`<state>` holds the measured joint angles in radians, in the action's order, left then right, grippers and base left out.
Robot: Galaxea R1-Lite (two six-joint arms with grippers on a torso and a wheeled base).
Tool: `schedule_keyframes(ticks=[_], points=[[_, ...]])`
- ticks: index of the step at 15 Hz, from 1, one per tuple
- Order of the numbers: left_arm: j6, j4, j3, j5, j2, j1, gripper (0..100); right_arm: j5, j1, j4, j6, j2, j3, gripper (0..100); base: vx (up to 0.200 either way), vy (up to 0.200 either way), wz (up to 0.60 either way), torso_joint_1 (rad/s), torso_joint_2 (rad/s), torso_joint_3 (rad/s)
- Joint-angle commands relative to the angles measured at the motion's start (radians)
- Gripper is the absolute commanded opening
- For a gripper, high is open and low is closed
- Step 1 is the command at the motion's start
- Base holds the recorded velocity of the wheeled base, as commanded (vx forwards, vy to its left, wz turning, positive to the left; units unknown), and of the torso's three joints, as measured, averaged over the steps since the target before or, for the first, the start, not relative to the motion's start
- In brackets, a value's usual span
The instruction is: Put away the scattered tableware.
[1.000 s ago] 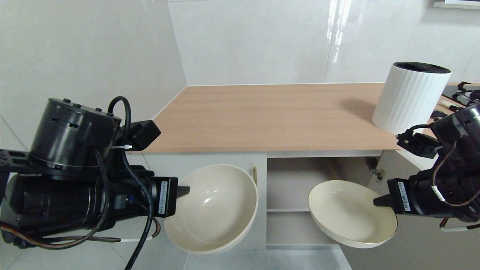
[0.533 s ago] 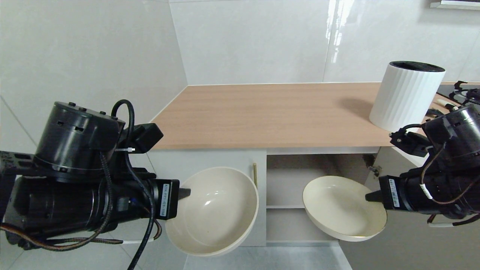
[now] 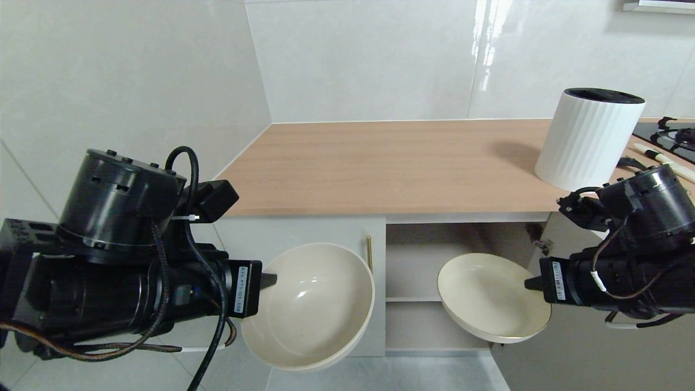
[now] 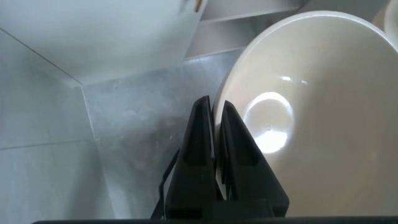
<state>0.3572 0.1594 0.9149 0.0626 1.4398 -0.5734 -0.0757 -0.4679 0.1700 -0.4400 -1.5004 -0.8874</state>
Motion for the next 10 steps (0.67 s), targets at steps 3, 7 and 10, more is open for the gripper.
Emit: schedule_keyframes(ticks=[3, 7, 10], points=[[0.0, 0.002, -0.001, 0.0, 0.007, 0.0, 0, 0.001, 0.015, 0.002, 0.0, -0.021, -0.001, 0, 0.0, 0.0, 0.0, -0.123, 0.32, 0.188], [0.0, 0.002, -0.001, 0.0, 0.008, 0.0, 0, 0.001, 0.02, 0.002, 0.0, -0.023, -0.001, 0, 0.0, 0.0, 0.0, -0.17, 0.46, 0.279], [0.0, 0.002, -0.001, 0.0, 0.008, 0.0, 0, 0.001, 0.021, 0.002, 0.0, -0.032, -0.001, 0, 0.0, 0.0, 0.0, -0.155, 0.46, 0.299]])
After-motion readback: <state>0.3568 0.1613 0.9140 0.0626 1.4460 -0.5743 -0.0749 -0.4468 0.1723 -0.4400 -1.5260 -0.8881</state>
